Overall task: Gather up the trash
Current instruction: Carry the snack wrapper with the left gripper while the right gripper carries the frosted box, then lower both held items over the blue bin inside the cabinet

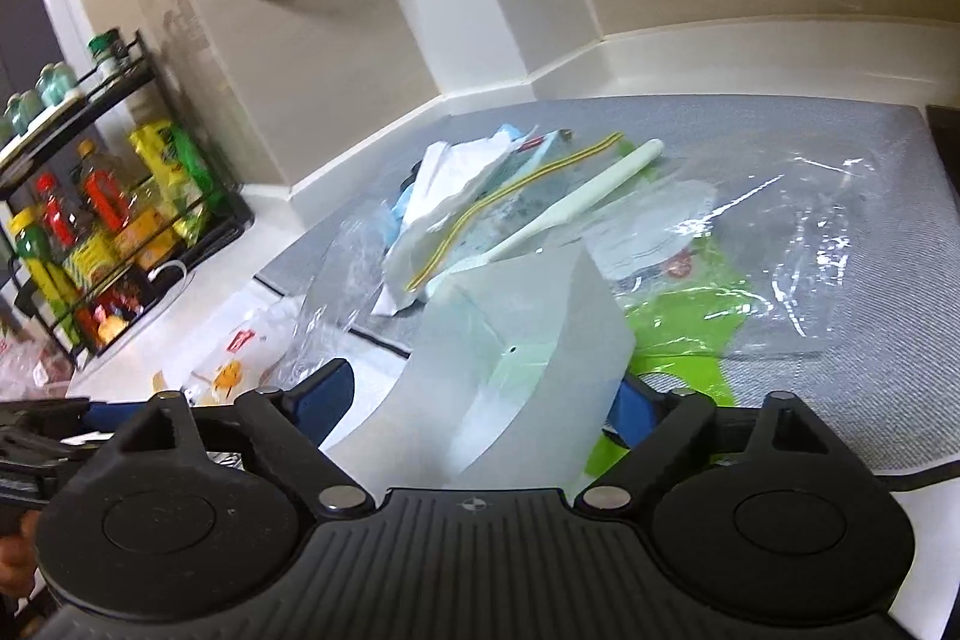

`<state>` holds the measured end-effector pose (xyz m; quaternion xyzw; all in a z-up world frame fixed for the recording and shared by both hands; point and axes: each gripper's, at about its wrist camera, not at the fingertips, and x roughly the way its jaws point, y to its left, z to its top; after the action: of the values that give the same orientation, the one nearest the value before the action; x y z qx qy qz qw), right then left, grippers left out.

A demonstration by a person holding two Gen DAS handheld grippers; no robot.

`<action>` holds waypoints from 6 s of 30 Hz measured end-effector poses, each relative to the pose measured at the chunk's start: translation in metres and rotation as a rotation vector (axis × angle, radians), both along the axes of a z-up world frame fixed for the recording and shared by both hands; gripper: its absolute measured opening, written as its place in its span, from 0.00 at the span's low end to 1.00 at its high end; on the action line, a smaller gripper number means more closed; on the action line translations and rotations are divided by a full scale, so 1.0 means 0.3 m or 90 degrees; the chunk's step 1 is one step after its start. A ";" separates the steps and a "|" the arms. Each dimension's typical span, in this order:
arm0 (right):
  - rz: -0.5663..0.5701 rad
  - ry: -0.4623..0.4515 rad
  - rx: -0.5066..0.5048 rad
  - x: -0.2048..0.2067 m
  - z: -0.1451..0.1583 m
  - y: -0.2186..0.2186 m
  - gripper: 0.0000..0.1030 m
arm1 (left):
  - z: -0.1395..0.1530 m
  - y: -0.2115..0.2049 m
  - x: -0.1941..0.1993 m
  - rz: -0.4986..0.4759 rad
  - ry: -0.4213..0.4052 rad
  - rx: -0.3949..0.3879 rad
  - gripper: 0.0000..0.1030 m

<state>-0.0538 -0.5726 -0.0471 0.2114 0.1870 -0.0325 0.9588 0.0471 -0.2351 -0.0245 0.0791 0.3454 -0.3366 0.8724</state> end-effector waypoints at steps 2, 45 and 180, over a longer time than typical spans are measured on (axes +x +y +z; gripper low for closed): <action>0.004 0.003 -0.007 -0.003 0.002 0.004 0.77 | 0.003 -0.006 0.001 0.014 -0.014 0.013 0.34; 0.022 -0.087 -0.009 -0.048 0.021 0.008 0.60 | 0.152 0.163 -0.117 0.094 -0.086 -0.080 0.23; 0.152 0.342 -0.120 -0.233 -0.507 0.651 0.60 | -0.431 0.631 -0.535 0.131 0.199 0.072 0.19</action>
<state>-0.1236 -0.3774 -0.1992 0.0815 0.4536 0.0087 0.8874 -0.1133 -0.0458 -0.1538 0.0391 0.5013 -0.2336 0.8322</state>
